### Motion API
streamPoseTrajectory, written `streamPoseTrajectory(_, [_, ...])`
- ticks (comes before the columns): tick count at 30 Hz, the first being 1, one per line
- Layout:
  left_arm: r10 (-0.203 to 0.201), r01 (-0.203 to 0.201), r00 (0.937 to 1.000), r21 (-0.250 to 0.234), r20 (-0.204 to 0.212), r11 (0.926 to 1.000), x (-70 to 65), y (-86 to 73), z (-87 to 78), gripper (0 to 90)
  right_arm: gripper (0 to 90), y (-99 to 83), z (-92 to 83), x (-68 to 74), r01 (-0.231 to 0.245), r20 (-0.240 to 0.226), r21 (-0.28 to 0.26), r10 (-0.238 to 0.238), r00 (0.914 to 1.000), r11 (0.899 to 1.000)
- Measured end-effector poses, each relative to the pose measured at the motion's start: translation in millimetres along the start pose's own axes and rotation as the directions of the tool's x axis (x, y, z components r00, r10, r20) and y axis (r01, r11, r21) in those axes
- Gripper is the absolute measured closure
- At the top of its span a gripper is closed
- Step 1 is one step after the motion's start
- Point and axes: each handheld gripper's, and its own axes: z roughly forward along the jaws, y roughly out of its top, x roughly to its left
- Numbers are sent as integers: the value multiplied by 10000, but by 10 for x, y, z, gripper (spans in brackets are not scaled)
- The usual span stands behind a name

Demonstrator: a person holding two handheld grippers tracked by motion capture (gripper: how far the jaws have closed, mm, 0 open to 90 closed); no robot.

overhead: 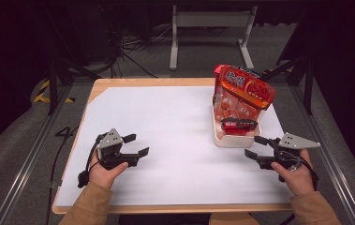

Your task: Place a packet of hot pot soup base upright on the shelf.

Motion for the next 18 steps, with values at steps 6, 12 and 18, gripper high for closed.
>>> streamPoseTrajectory(6, [-22,22,9999,-12,107,10000,-30,-91,23,270,281,-26,24,22,80,4,99,-80,10000,9999])
streamPoseTrajectory(12, [-169,170,9997,-75,153,9998,-11,-161,33,259,283,-93,54,39,88,109,339,-92,9999,9994])
streamPoseTrajectory(18, [-248,249,9997,-159,86,9996,10,-181,23,267,282,-107,67,50,160,167,411,-167,9997,9990])
